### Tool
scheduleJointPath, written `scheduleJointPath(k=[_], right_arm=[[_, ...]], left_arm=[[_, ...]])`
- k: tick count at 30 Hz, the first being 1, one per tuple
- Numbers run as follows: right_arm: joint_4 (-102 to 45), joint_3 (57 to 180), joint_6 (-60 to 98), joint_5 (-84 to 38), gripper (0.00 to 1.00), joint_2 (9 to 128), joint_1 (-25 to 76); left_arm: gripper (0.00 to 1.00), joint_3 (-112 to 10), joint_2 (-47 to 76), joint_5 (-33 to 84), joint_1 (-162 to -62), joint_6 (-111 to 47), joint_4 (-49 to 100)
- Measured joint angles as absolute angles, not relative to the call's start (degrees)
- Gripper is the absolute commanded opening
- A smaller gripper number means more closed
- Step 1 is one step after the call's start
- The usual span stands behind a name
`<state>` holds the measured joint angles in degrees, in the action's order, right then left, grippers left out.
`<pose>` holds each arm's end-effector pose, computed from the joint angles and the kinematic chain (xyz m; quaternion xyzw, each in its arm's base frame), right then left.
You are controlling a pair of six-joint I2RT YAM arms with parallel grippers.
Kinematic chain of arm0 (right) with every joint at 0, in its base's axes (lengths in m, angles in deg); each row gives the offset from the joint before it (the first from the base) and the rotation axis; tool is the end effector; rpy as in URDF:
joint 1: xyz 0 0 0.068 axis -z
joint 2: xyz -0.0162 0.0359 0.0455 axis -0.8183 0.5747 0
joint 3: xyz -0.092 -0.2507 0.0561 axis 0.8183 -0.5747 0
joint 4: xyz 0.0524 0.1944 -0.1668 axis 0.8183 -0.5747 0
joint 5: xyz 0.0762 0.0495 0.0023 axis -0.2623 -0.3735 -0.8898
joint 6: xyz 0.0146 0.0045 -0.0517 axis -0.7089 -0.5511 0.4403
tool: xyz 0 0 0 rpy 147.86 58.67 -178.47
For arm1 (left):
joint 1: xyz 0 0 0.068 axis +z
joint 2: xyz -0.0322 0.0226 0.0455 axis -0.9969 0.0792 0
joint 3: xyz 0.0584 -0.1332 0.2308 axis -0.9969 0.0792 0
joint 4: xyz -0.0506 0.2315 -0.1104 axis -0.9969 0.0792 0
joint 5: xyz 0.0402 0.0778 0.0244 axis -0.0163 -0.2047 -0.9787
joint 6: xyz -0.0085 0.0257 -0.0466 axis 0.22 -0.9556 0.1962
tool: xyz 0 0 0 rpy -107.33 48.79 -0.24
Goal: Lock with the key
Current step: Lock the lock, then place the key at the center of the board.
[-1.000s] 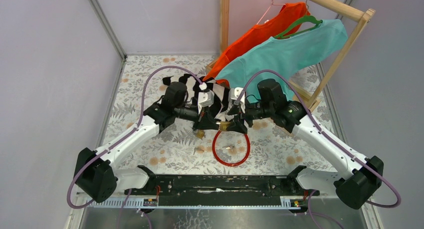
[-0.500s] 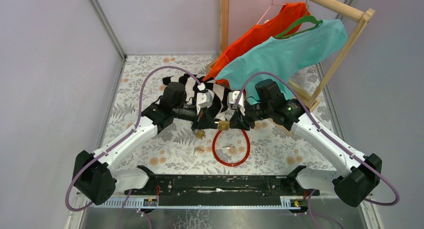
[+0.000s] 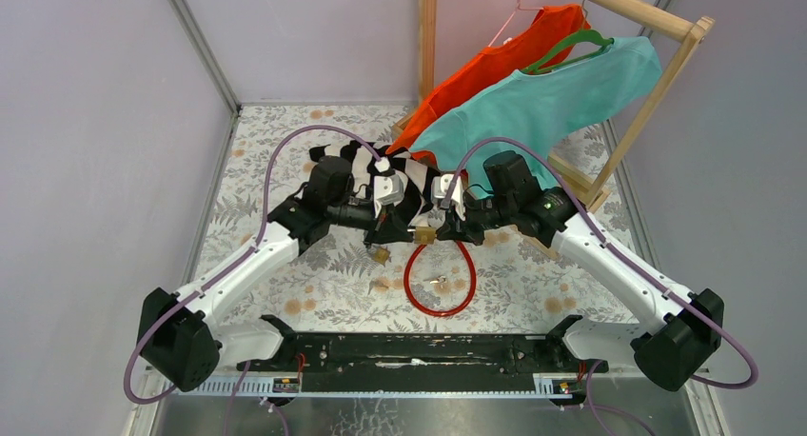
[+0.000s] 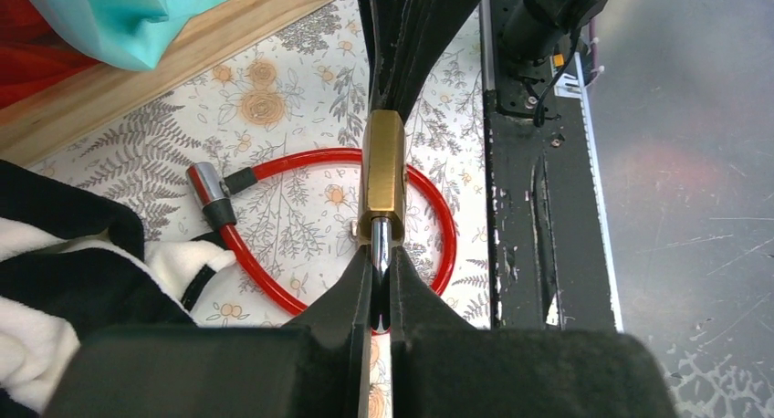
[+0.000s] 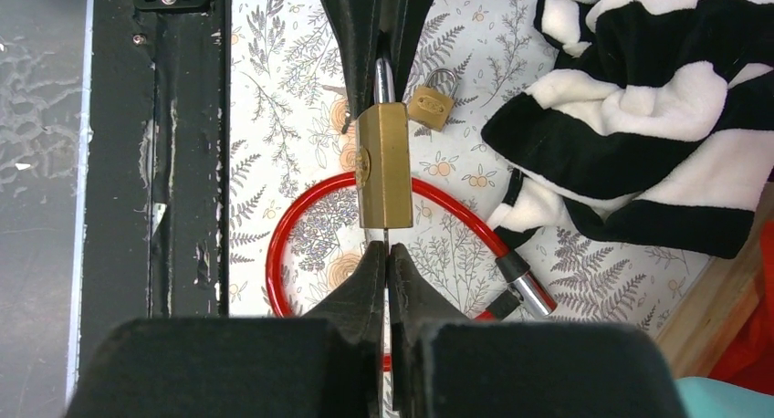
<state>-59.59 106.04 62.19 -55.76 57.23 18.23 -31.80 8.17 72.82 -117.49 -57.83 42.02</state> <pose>0.1926 0.1723 0.3313 -0.6248 0.5860 0.3114 0.4114 0.2042 -0.1624 0.3025 0.5160 0.6131 -0.4676 0.3733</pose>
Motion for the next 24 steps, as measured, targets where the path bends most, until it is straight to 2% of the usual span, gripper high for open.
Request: scheduleJointPath(k=[10, 18, 24], right_arm=[[-59.5, 106.0, 65.0, -54.8, 0.00, 56.3, 20.3], [-62.6, 106.0, 67.6, -48.9, 0.00, 54.4, 23.5], [-63.0, 106.1, 66.8, -48.8, 0.00, 54.0, 23.5]], left_arm=[[0.00, -31.8, 5.8, 69.7, -116.2, -62.2, 43.2], [0.00, -31.8, 2.3, 66.5, -113.5, -66.4, 48.4], [0.00, -33.8, 0.7, 60.6, -111.6, -65.7, 50.6]])
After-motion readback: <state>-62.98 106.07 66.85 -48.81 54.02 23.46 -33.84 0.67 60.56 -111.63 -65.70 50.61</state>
